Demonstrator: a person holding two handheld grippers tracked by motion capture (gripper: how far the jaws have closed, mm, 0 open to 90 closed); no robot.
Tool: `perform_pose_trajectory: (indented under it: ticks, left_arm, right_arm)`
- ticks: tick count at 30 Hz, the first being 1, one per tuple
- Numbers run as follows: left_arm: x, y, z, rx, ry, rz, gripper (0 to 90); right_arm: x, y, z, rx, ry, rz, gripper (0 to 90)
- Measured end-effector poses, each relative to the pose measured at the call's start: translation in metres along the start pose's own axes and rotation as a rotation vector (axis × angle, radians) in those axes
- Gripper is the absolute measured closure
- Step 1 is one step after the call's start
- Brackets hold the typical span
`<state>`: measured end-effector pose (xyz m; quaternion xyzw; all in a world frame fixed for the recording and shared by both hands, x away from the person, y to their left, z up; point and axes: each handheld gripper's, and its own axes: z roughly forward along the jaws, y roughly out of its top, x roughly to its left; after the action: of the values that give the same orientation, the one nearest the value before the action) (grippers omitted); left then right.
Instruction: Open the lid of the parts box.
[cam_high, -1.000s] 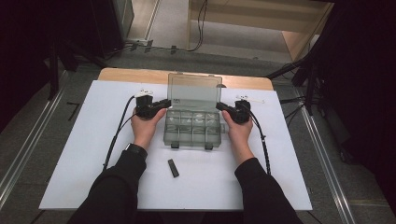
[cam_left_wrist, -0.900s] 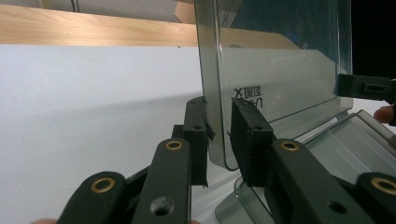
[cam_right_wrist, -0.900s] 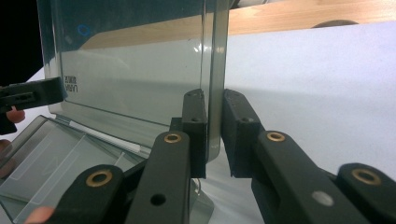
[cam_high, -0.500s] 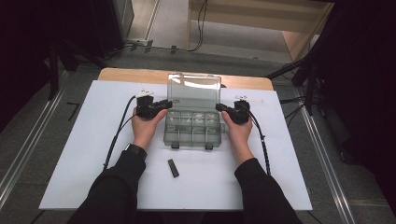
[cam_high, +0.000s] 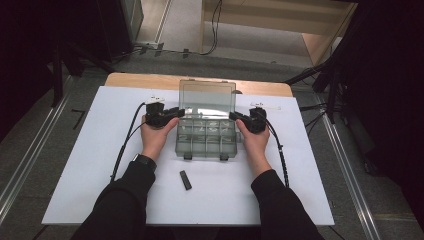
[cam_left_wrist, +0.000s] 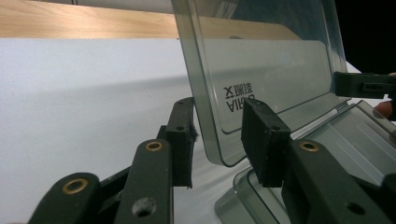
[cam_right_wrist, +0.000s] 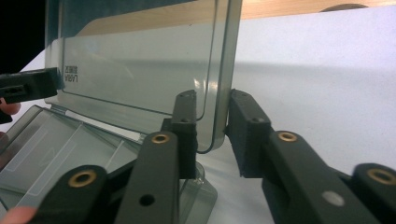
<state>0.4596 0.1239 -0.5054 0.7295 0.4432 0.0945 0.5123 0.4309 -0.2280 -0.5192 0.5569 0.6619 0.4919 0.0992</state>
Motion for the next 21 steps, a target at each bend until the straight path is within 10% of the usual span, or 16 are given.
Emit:
perform_pose_trajectory:
  ticks: [5,21]
  left_arm:
    - [-0.004,0.001,-0.003,0.006,0.026,0.024,51.2]
    - [-0.015,-0.007,-0.041,-0.067,-0.073,0.076,12.2]
  right_arm:
    - [0.003,0.000,-0.003,-0.019,0.001,-0.030,52.0]
    - [0.018,-0.011,-0.034,-0.104,-0.019,-0.117,14.0]
